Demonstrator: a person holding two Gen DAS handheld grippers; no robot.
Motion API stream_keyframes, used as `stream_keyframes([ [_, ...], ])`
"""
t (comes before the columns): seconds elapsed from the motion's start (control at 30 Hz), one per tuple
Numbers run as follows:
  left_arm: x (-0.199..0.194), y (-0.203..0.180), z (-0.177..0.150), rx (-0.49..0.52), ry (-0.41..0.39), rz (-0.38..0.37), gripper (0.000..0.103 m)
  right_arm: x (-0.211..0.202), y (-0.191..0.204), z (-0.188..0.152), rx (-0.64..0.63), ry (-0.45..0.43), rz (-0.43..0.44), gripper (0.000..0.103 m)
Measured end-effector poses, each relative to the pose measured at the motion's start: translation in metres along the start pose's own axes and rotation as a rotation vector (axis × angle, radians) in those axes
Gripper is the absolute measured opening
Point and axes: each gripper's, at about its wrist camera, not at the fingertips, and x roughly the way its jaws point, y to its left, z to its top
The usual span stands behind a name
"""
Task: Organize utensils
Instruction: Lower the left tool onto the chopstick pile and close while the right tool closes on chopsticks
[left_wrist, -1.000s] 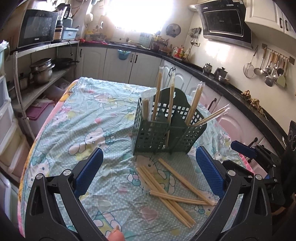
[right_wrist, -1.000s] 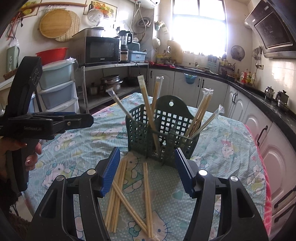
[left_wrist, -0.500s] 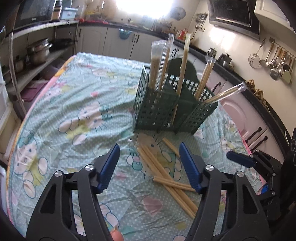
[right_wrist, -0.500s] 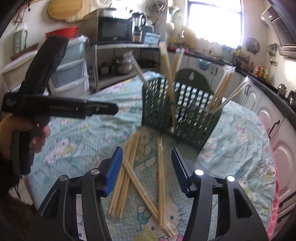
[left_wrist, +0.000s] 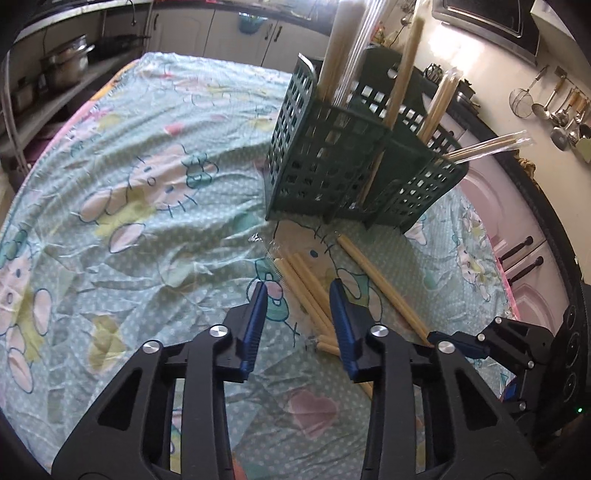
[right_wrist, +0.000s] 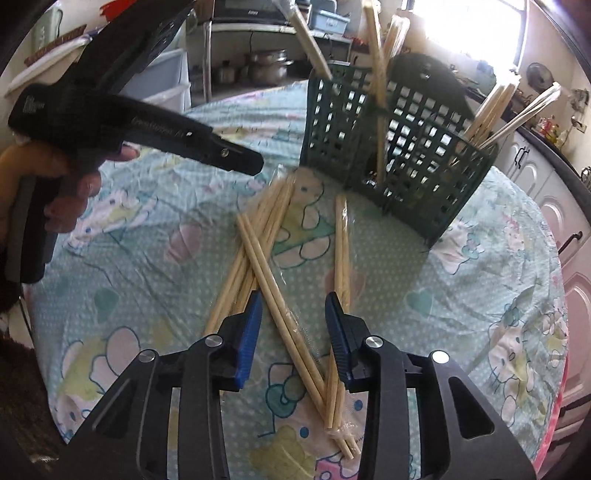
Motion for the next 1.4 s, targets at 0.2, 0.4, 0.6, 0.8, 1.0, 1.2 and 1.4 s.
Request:
stream_keyframes([
  [0.2, 0.017, 0.007, 0.003, -0.041, 0.044, -0.009, 0.025, 0.017, 0.001, 0.003, -0.020, 0.051, 0.028, 0.028],
  [0.4, 0.033, 0.018, 0.012, -0.081, 0.073, -0.015, 0.022, 0.028, -0.002, 0.010, -0.012, 0.079, 0.052, 0.025],
  [0.6, 0.041, 0.028, 0.023, -0.120, 0.089, -0.041, 0.022, 0.031, -0.007, 0.014, 0.021, 0.096, 0.068, 0.019],
  [0.8, 0.049, 0.039, 0.035, -0.176, 0.091, -0.092, 0.018, 0.023, -0.014, 0.016, 0.048, 0.089, 0.080, 0.011],
  [1.0, 0.050, 0.060, 0.037, -0.273, 0.074, -0.171, 0.010, 0.015, -0.016, 0.016, 0.055, 0.077, 0.088, 0.006],
  [1.2, 0.051, 0.074, 0.035, -0.342, 0.069, -0.235, 0.003, 0.004, -0.010, 0.019, 0.075, 0.040, 0.094, 0.006],
  [1.4, 0.048, 0.086, 0.034, -0.391, 0.054, -0.279, 0.001, -0.009, -0.006, 0.030, 0.081, 0.000, 0.098, 0.006],
])
